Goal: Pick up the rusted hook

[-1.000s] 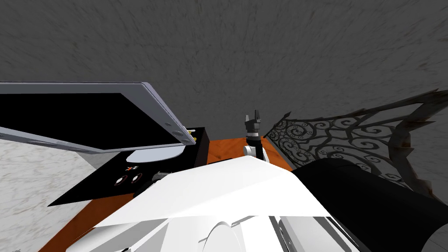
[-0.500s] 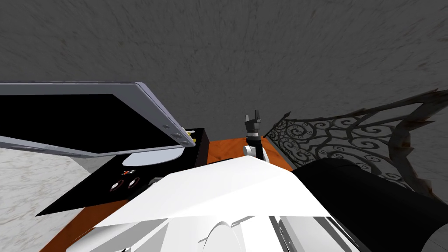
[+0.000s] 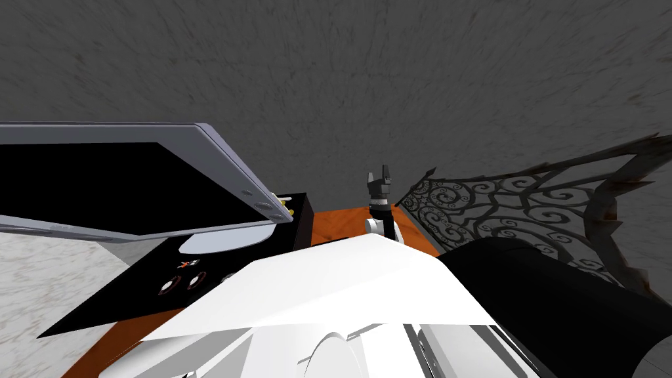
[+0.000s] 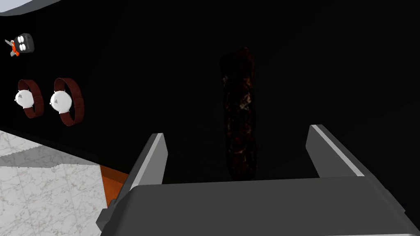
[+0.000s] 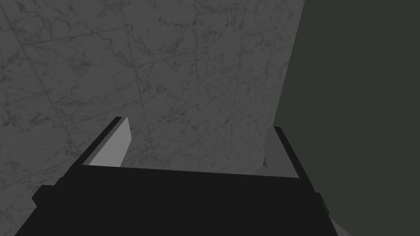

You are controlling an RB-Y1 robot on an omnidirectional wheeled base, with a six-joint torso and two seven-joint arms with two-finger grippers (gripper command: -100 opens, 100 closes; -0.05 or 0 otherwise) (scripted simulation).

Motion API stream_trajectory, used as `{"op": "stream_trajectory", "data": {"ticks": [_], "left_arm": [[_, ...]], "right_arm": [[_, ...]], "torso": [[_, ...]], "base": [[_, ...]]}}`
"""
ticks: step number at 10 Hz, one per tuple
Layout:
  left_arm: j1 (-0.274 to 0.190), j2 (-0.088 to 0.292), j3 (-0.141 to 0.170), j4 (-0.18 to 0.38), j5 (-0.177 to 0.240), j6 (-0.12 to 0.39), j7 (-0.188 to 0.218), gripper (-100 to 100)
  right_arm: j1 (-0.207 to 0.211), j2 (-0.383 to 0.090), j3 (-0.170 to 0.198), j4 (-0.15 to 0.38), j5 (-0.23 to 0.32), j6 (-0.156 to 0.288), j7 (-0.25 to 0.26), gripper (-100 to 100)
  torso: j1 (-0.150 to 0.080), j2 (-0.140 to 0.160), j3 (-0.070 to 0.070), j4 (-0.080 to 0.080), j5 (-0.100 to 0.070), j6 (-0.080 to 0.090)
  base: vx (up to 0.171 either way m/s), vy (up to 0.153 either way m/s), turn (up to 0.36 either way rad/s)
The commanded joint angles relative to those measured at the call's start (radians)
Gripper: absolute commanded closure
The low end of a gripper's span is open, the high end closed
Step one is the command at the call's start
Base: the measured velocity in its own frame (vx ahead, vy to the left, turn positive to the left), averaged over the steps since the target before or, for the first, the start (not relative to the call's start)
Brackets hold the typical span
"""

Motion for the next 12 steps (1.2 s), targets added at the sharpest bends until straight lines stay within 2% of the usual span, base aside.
{"op": "stream_trajectory", "data": {"ticks": [1,2,3,4,5,7,12], "left_arm": [[-0.009,0.007,-0.019,0.027,0.030,-0.007,-0.007,-100],[-0.007,0.007,-0.016,0.020,0.026,-0.003,-0.005,-100],[-0.008,0.008,-0.018,0.023,0.030,-0.005,-0.007,0],[-0.018,-0.024,-0.016,0.044,0.010,-0.037,-0.016,-100],[-0.018,-0.024,-0.016,0.044,0.010,-0.037,-0.016,-100],[-0.028,-0.057,-0.013,0.066,-0.009,-0.070,-0.025,-100],[-0.028,-0.057,-0.013,0.066,-0.009,-0.070,-0.025,-100]], "right_arm": [[0.000,0.000,0.000,0.000,0.000,0.000,0.000,0],[0.000,0.000,0.000,0.000,0.000,0.000,0.000,0],[0.000,0.000,0.000,0.000,0.000,0.000,0.000,0],[0.000,0.000,0.000,0.000,0.000,0.000,0.000,0],[0.000,0.000,0.000,0.000,0.000,0.000,0.000,0],[0.000,0.000,0.000,0.000,0.000,0.000,0.000,0],[0.000,0.000,0.000,0.000,0.000,0.000,0.000,0]], "torso": [[0.000,0.000,0.000,0.000,0.000,0.000],[-0.001,0.001,0.000,0.000,0.000,0.000],[-0.001,0.001,0.001,0.000,0.000,0.000],[-0.001,0.002,0.001,0.000,0.000,0.000],[0.002,0.000,0.000,0.000,0.000,0.000],[0.000,0.002,0.001,0.000,0.000,0.000],[0.002,0.001,0.000,-0.001,0.007,0.001]], "base": [[0.012,0.008,-0.001],[0.000,0.000,0.000],[0.000,0.000,0.000],[0.033,0.066,0.073],[0.025,0.064,0.011],[-0.006,0.003,-0.021],[-0.001,0.001,-0.004]]}}
